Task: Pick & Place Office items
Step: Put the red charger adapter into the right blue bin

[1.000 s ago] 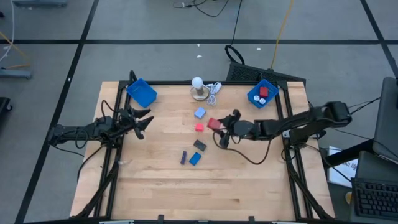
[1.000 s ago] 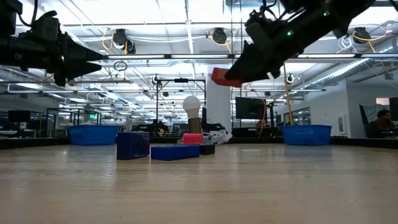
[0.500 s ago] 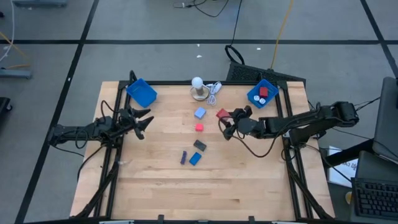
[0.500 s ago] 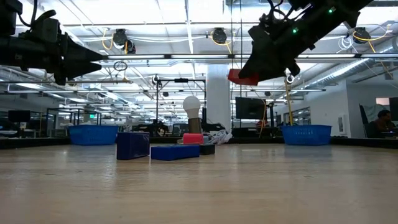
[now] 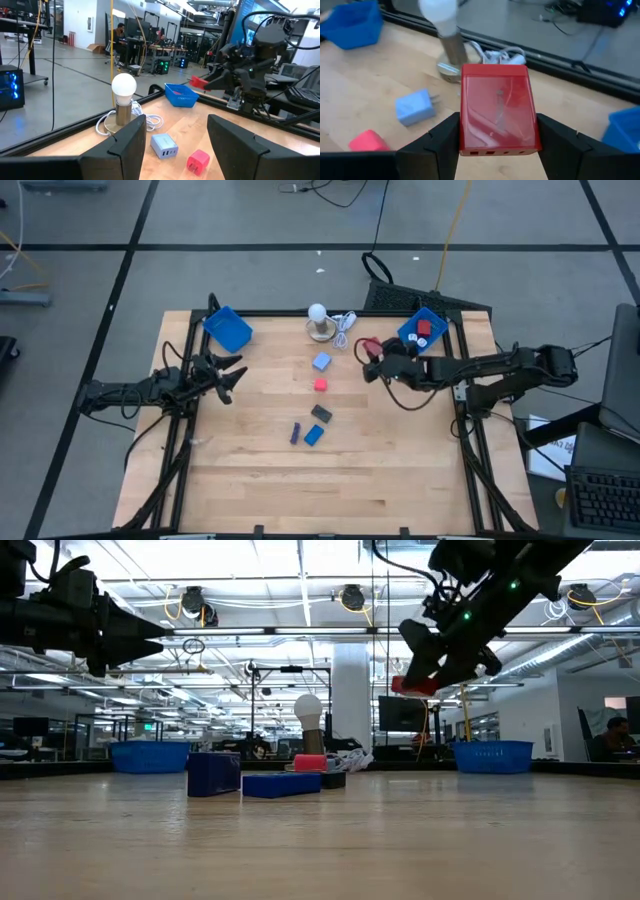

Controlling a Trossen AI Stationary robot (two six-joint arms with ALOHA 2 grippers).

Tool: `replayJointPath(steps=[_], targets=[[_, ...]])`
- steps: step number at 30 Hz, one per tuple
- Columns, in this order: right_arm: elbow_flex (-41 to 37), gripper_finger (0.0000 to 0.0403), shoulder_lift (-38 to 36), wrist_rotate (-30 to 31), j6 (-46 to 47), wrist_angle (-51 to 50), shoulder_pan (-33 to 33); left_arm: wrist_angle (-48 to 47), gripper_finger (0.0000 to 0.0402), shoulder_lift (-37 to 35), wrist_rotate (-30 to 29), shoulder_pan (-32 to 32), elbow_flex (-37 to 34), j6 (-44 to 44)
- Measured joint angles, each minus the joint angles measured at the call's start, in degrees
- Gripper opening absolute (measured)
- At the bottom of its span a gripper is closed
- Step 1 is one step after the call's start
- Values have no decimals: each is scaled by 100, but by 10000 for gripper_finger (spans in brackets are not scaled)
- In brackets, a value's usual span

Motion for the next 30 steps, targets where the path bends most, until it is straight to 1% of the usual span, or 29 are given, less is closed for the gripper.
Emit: replayJointPath(steps=[6,8,17,23,30], targets=[[0,206,1,-23,139,-14,-27,1,214,0,0,1,0,0],[0,206,1,-222,-47,100,-30,2,214,0,0,2,0,-2],[0,206,78,-1781,-486,948,-14,2,214,0,-2,2,-2,-4],[0,206,488,-2766,-1182,1528,177,2,214,0,-4,0,-2,-4],[2,206,1166,-4493,-1518,2435,393,2,214,0,-4,1,-2,-4]])
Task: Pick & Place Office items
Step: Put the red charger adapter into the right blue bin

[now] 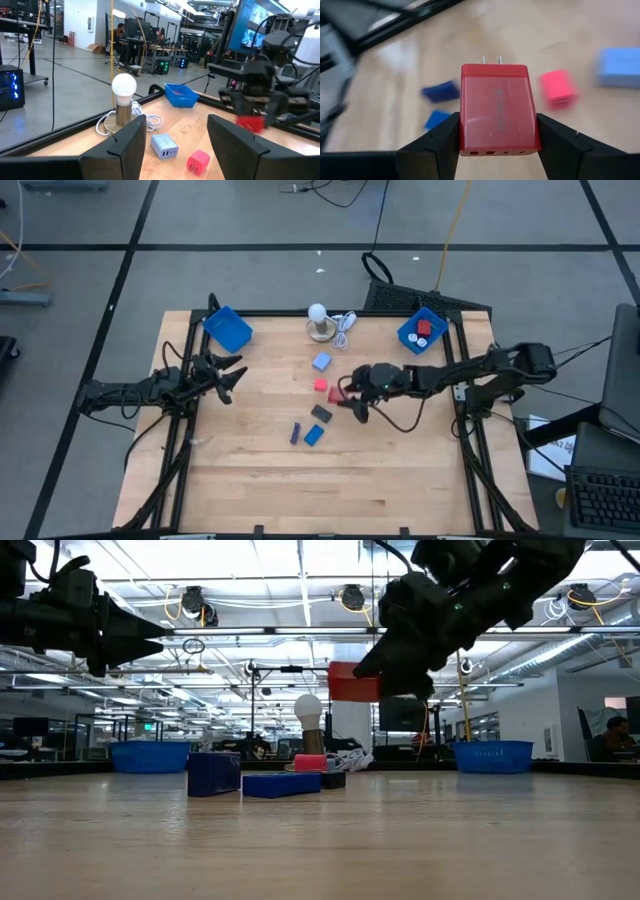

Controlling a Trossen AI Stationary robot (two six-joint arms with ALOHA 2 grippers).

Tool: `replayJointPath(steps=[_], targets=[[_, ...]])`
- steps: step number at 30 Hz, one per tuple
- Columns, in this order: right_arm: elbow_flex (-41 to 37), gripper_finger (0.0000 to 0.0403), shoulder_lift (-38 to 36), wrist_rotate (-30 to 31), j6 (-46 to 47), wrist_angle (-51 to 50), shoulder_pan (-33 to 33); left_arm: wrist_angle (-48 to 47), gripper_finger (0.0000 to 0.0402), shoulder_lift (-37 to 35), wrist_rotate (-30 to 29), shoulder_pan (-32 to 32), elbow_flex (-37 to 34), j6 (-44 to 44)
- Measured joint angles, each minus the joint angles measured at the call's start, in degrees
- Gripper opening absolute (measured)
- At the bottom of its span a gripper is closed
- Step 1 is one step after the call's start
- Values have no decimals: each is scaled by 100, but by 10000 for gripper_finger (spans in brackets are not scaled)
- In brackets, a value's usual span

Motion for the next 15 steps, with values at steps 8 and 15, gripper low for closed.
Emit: replayJointPath(steps=[8,15], targets=[[1,206,805,-1346,-27,1365,210,0,214,0,-2,1,0,0],[-2,206,1255,-1768,183,1800,271,0,214,0,0,-1,0,0]])
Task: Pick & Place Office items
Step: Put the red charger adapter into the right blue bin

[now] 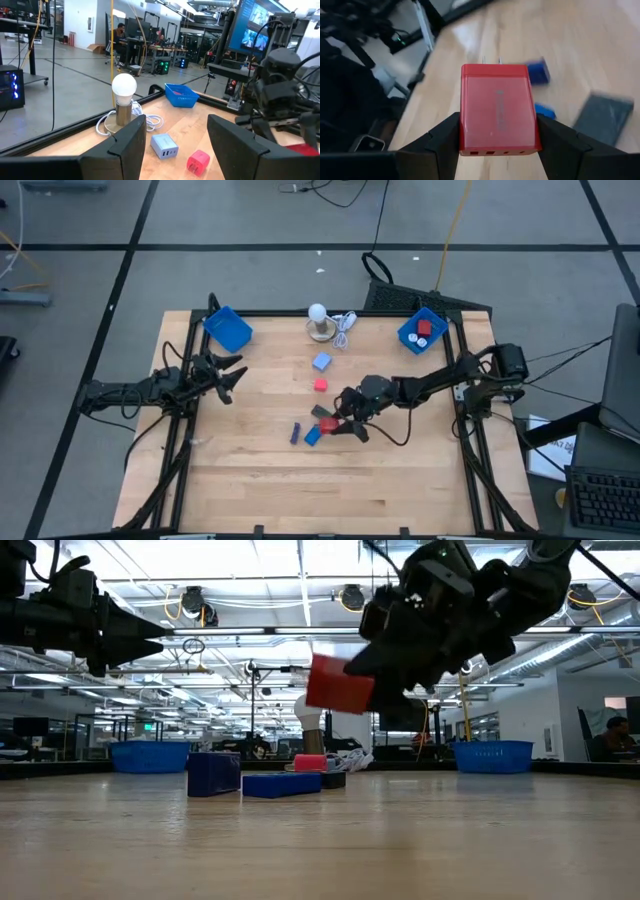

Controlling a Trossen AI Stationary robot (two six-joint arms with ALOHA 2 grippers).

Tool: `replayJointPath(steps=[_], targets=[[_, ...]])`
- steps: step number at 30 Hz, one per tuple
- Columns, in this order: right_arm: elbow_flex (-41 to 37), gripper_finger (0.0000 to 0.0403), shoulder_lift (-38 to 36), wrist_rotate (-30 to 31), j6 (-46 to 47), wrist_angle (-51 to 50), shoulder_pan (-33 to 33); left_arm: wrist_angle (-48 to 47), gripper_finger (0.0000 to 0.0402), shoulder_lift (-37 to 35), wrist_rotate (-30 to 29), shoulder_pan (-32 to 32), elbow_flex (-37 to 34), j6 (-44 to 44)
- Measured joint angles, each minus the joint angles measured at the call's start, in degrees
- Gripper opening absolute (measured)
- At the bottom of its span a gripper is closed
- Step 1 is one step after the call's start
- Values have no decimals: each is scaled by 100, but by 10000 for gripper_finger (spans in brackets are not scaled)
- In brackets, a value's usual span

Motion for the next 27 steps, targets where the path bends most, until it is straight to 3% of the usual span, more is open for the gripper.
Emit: replayJointPath(steps=[3,10,27], targets=[[2,206,-36,317,88,-431,0,0,214,0,-2,1,0,0],[4,206,-653,1623,-748,-1967,160,0,214,-2,-1,0,0,0],[0,206,-2445,3020,-595,-6222,677,26,214,0,3,0,-7,0]])
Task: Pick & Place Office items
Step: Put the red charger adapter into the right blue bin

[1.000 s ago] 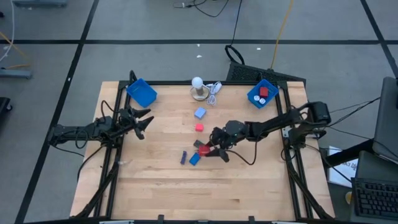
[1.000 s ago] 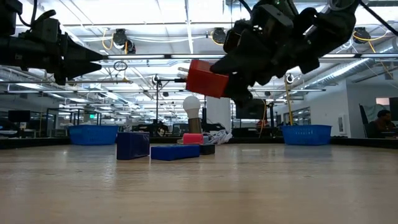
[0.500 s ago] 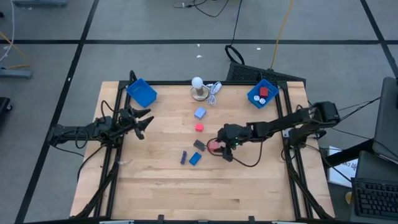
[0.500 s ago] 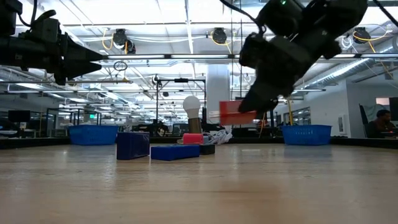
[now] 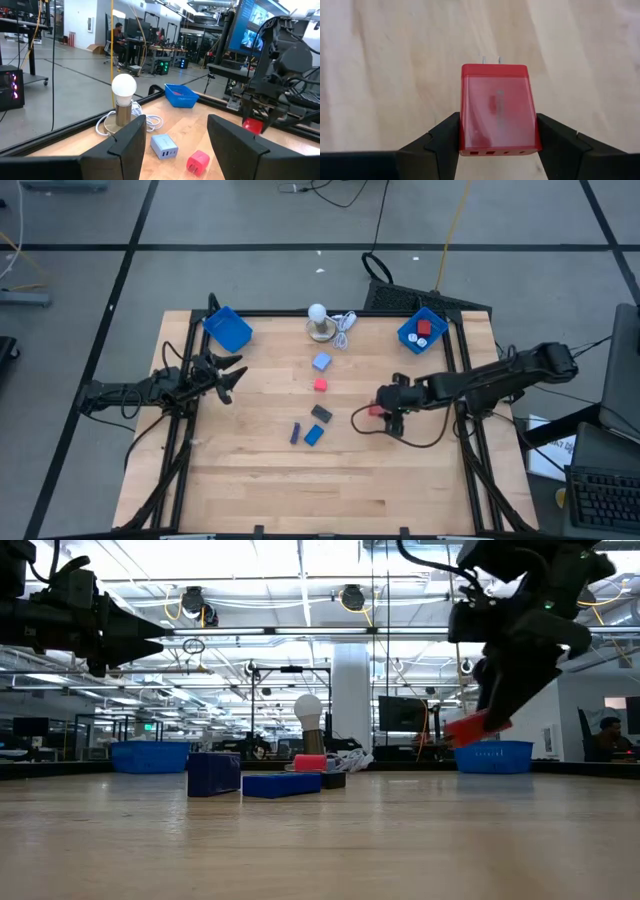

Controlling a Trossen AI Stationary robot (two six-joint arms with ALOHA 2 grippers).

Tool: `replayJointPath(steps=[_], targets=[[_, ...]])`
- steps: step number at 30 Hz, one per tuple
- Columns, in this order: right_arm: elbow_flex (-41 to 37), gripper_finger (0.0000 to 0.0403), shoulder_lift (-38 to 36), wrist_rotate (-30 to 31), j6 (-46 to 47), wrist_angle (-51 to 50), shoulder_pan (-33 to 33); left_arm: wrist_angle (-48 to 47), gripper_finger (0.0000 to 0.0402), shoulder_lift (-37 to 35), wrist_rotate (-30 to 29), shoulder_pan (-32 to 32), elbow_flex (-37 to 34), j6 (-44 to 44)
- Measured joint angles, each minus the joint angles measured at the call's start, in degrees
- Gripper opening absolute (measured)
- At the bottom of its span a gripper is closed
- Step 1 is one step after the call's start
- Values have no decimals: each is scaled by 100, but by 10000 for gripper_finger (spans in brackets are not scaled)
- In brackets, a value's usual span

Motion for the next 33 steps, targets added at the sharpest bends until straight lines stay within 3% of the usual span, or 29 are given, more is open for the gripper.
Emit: replayJointPath(steps=[10,14,17,22,25,29,33], targets=[[-459,206,-565,93,346,-598,301,5,214,-2,-1,0,0,0],[-941,206,-954,88,504,-60,425,7,214,-2,0,1,0,0],[-1580,206,-1175,92,288,1612,470,7,214,-2,0,1,0,0],[-3108,206,-1096,108,-1021,6690,484,8,214,-2,0,1,0,0],[-3836,206,-974,106,-1753,9000,475,9,214,-2,0,1,0,0],[-4227,208,-999,53,-2382,10580,473,11,214,-2,-3,2,0,0],[-4120,208,-982,-616,-2643,10790,475,12,214,0,8,2,0,-2]])
